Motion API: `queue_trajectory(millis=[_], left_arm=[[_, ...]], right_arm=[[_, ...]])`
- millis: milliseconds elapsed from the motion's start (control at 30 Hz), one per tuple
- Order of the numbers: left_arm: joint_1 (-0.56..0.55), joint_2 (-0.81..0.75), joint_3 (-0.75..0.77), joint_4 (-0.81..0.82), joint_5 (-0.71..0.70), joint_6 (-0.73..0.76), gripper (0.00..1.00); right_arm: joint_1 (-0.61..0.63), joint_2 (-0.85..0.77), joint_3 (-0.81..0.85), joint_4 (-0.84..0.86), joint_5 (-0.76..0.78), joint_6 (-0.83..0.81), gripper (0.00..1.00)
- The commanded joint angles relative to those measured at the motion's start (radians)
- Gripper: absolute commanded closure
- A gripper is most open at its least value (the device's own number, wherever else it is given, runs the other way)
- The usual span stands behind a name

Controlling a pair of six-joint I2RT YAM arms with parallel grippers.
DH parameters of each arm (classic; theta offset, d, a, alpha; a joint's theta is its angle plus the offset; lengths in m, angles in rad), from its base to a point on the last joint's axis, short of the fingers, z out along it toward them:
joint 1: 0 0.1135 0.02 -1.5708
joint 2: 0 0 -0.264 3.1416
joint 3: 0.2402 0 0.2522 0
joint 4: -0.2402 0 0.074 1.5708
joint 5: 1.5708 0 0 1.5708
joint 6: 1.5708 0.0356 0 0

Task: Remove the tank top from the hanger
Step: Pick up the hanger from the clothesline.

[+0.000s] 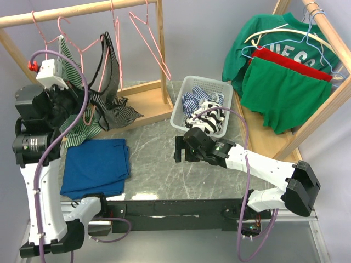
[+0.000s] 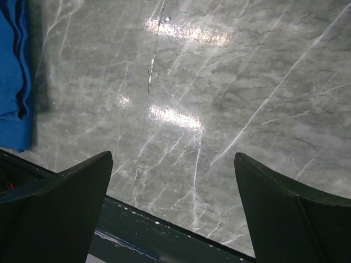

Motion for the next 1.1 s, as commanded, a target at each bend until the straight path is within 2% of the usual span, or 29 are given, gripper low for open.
queue_trajectory(millis=[0,233,500,667,1067], left_arm=[[0.004,-0.05,-0.01,-0.042,-0.015,-0.004,0.99],[-0.004,-0.092,-0.126,-0.116,-0.029,-0.015,0.99],[-0.025,-0.158,-0.249,-0.114,0.18,0.033,0.99],[-0.122,-0.164,-0.283,-0.148,0.243,0.059,0.99],[-0.346,-0.179,-0.267,-0.191,0.195,0.108,0.99]], right_arm=[[0.006,-0.009,0.066,-0.024,0.014,-0.022,0.0],[0.006,-0.014,0.093,-0.049,0.022,-0.025,0.0],[0.006,-0.006,0.104,-0.069,0.033,-0.024,0.0],[0.006,0.001,0.118,-0.096,0.048,-0.031,0.0],[0.004,-0.014,0.155,-0.139,0.123,-0.018,0.0]])
